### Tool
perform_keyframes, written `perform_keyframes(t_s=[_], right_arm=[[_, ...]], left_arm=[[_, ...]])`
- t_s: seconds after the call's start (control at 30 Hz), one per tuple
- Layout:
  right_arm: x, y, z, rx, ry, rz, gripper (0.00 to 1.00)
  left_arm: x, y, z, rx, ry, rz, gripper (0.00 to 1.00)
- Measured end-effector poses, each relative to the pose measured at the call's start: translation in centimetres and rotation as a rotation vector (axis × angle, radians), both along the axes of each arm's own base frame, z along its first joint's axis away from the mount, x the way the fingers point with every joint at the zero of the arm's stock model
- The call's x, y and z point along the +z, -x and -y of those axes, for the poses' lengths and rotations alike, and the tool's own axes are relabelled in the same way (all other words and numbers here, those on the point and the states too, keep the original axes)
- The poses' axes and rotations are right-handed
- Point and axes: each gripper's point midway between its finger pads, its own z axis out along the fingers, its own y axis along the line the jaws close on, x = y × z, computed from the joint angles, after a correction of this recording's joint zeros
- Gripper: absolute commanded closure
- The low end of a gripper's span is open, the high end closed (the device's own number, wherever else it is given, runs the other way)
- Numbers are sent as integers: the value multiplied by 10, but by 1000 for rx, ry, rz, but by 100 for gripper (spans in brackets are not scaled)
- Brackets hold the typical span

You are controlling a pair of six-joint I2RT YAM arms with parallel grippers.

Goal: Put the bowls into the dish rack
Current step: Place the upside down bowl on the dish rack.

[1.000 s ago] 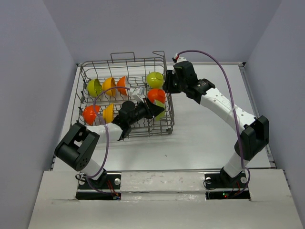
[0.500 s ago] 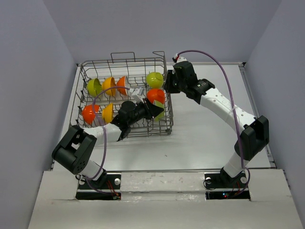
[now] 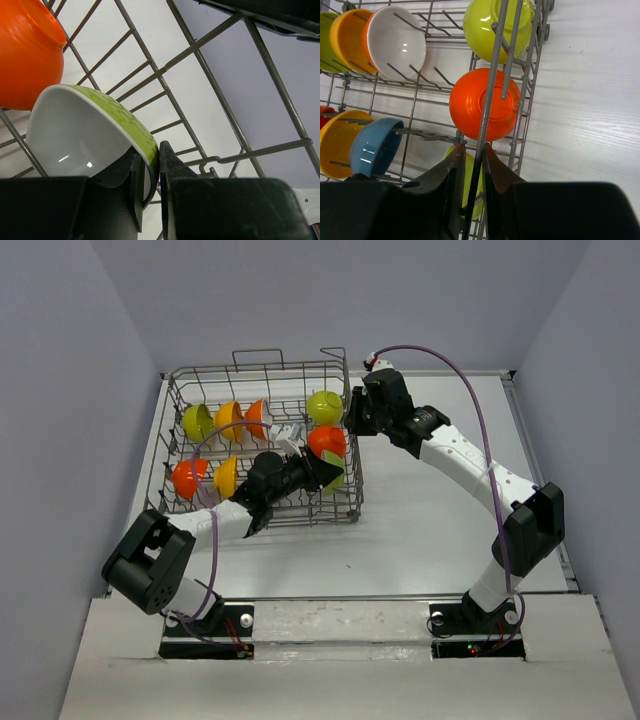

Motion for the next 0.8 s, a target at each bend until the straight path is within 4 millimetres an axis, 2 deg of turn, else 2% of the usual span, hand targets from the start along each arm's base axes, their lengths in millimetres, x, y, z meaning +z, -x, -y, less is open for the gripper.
perform_keyframes(t_s=[0.33,0.8], right_arm=[[0,1,-2,-1,-1,0,85],[0,1,-2,-2,-4,-1,85]], left_arm=[[5,3,-2,4,-9,9,79],[-1,0,-7,28,-51,20,71]])
